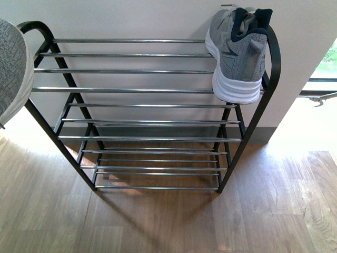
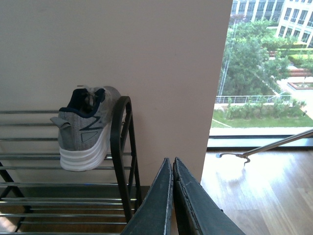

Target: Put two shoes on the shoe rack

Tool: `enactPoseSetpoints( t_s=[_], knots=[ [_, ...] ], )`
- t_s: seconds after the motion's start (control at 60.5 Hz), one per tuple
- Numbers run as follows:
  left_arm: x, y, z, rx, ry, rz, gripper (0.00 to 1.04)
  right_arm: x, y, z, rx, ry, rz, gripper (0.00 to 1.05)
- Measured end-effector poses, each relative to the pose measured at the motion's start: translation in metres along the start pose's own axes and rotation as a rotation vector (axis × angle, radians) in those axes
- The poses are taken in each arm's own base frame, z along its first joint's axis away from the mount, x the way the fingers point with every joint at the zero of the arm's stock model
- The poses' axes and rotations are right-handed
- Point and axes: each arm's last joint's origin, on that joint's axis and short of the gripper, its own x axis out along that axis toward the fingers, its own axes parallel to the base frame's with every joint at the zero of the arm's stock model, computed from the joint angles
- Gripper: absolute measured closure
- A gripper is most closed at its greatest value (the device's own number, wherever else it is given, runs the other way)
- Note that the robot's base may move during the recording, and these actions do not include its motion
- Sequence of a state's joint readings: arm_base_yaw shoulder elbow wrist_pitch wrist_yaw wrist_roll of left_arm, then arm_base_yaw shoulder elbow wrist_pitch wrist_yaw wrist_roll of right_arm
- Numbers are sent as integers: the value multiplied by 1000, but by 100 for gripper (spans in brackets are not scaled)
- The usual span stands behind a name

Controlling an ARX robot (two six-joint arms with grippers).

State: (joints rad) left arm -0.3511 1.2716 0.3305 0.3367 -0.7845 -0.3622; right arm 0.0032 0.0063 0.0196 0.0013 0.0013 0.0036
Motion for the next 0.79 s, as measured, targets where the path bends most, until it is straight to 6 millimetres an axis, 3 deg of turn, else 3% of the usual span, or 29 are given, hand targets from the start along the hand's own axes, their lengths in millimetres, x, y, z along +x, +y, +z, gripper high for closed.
enactPoseSetpoints(
  t_s=[0.066,0.198,0.364,0.397,0.562,0.794],
  knots=[
    [-1,-4,2,-108,-70,15,103,0,0,0,0,0,0,62],
    [5,-29,19,-270,-27,-84,103,0,0,0,0,-1,0,41],
    [22,-89,45,-416,101,-287,103,0,0,0,0,-1,0,14],
    [29,-110,52,-437,147,-337,103,0,0,0,0,-1,0,8],
    [57,-174,57,-415,292,-427,103,0,0,0,0,-1,0,9],
    [81,-225,56,-404,393,-464,103,0,0,0,0,-1,0,9]
  ],
)
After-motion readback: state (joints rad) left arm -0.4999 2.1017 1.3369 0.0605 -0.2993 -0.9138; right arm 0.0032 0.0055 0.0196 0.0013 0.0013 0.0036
